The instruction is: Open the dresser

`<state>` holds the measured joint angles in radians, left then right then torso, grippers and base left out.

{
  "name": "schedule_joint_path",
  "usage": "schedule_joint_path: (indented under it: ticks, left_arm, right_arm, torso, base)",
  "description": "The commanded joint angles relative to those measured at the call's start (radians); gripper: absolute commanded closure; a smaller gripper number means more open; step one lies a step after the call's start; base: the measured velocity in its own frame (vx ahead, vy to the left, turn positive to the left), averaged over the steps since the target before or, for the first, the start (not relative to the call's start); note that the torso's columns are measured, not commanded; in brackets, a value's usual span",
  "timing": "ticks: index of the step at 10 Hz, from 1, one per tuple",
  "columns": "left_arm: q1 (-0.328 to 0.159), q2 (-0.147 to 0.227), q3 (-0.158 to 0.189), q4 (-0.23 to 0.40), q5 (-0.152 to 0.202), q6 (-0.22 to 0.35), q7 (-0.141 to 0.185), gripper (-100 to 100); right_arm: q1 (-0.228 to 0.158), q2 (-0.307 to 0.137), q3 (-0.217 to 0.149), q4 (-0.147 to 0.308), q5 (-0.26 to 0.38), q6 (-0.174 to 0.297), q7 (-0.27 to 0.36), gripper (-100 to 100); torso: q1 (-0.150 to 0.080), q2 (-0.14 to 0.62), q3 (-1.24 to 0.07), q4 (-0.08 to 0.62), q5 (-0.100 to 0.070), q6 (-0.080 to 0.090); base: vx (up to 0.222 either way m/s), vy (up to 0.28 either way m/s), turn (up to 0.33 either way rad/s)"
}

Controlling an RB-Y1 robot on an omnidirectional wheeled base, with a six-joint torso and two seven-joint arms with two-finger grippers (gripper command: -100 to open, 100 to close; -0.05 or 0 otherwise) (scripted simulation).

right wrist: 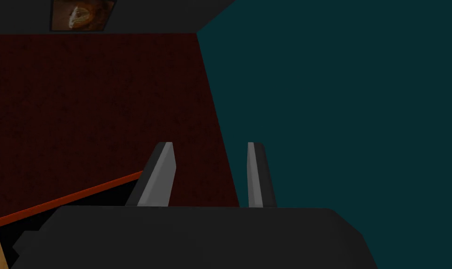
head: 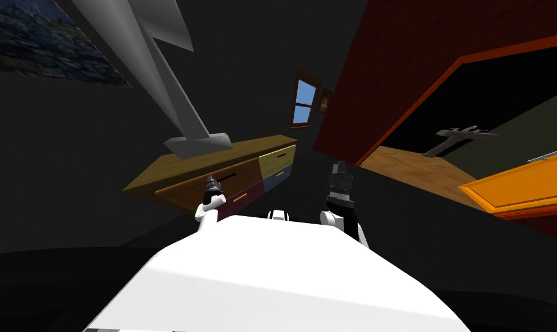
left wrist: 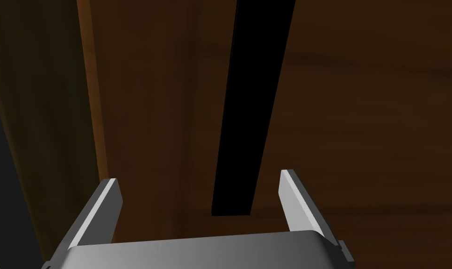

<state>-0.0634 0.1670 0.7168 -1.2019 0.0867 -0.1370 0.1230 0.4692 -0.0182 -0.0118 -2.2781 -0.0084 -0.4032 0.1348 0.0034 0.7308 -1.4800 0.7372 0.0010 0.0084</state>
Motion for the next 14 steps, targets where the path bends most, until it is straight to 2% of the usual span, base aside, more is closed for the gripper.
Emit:
schedule_joint_path:
  ticks: [1, 2, 3, 4, 5, 6, 8, 9, 10, 11, 12, 13, 14]
  left_arm:
    - [-0.066, 0.017, 0.081, 0.062, -0.008, -0.002, -0.019, -100]
    - [-0.078, 0.017, 0.117, 0.08, -0.008, -0.002, -0.019, -100]
    - [-0.115, 0.03, 0.148, 0.12, -0.012, -0.007, -0.03, -100]
    - [-0.125, 0.03, 0.18, 0.137, -0.012, -0.007, -0.03, -100]
    - [-0.113, 0.028, 0.16, 0.122, -0.011, -0.007, -0.027, -100]
    - [-0.078, 0.017, 0.119, 0.08, -0.008, -0.002, -0.019, 100]
    - [-0.03, 0.004, 0.051, 0.026, -0.004, 0.002, -0.008, 100]
    - [0.016, -0.009, 0.013, -0.005, 0.0, 0.007, 0.002, 100]
    - [0.018, -0.009, -0.016, -0.033, 0.0, 0.007, 0.002, 100]
    - [0.018, -0.009, -0.016, -0.033, 0.0, 0.007, 0.002, 100]
    - [0.066, -0.023, -0.067, -0.071, 0.004, 0.012, 0.013, 100]
    - [0.066, -0.023, -0.083, -0.088, 0.004, 0.012, 0.013, 100]
    - [0.066, -0.023, -0.083, -0.09, 0.004, 0.012, 0.013, 100]
  right_arm:
    - [0.0, 0.0, 0.0, 0.0, 0.0, 0.0, 0.0, 0]
    - [0.0, 0.0, 0.0, 0.0, 0.0, 0.0, 0.0, 0]
    - [0.0, 0.0, 0.0, 0.0, 0.0, 0.0, 0.0, 0]
    - [0.0, 0.0, 0.0, 0.0, 0.0, 0.0, 0.0, 0]
    - [0.0, 0.0, 0.0, 0.0, 0.0, 0.0, 0.0, 0]
    - [0.001, 0.0, 0.0, 0.0, 0.0, 0.0, 0.0, 0]
    - [0.001, 0.0, -0.001, 0.0, 0.0, 0.0, 0.0, 0]
    - [0.001, 0.0, 0.0, 0.0, 0.0, 0.0, 0.0, 0]
    - [0.001, 0.0, -0.001, 0.0, 0.0, 0.0, 0.0, 0]
    - [0.001, 0.0, 0.0, 0.0, 0.0, 0.0, 0.0, 0]
    - [0.001, 0.0, 0.0, 0.0, 0.0, 0.0, 0.0, 0]
    - [0.001, 0.0, -0.001, 0.0, 0.0, 0.0, 0.0, 0]
    - [0.001, 0.0, 0.0, 0.0, 0.0, 0.0, 0.0, 0]
  torso:
    - [-0.001, 0.001, 0.0, 0.0, 0.0, -0.004]
    - [-0.002, 0.0, 0.0, 0.0, 0.0, 0.0]
    - [-0.002, -0.001, 0.0, -0.001, 0.0, -0.003]
    - [-0.003, 0.001, 0.001, 0.0, 0.0, -0.003]
    - [-0.002, 0.002, 0.001, 0.0, -0.001, -0.006]
    - [-0.001, 0.002, 0.001, 0.0, 0.0, -0.009]
    - [-0.001, 0.003, 0.0, 0.002, -0.007, -0.017]
    - [0.003, 0.006, 0.003, 0.004, -0.006, -0.014]
    - [0.006, 0.008, 0.005, 0.004, -0.004, -0.015]
    - [0.007, 0.011, 0.006, 0.005, -0.004, -0.012]
    - [0.005, 0.012, 0.007, 0.006, -0.005, -0.01]
    - [0.004, 0.009, 0.005, 0.004, -0.005, -0.017]
    - [0.003, 0.009, 0.004, 0.004, -0.006, -0.017]
  base:
    - [-0.132, -0.021, -0.304]
    - [-0.109, -0.021, -0.216]
    - [-0.121, -0.039, -0.311]
    - [-0.09, -0.029, -0.25]
    - [-0.029, -0.008, -0.034]
    - [0.089, 0.042, 0.374]
    - [0.185, 0.019, 0.353]
    - [0.171, 0.027, 0.292]
    - [0.104, 0.016, 0.238]
    - [0.019, 0.004, 0.053]
    - [0.082, 0.035, 0.275]
    - [0.099, 0.016, 0.224]
    - [0.039, -0.004, 0.021]
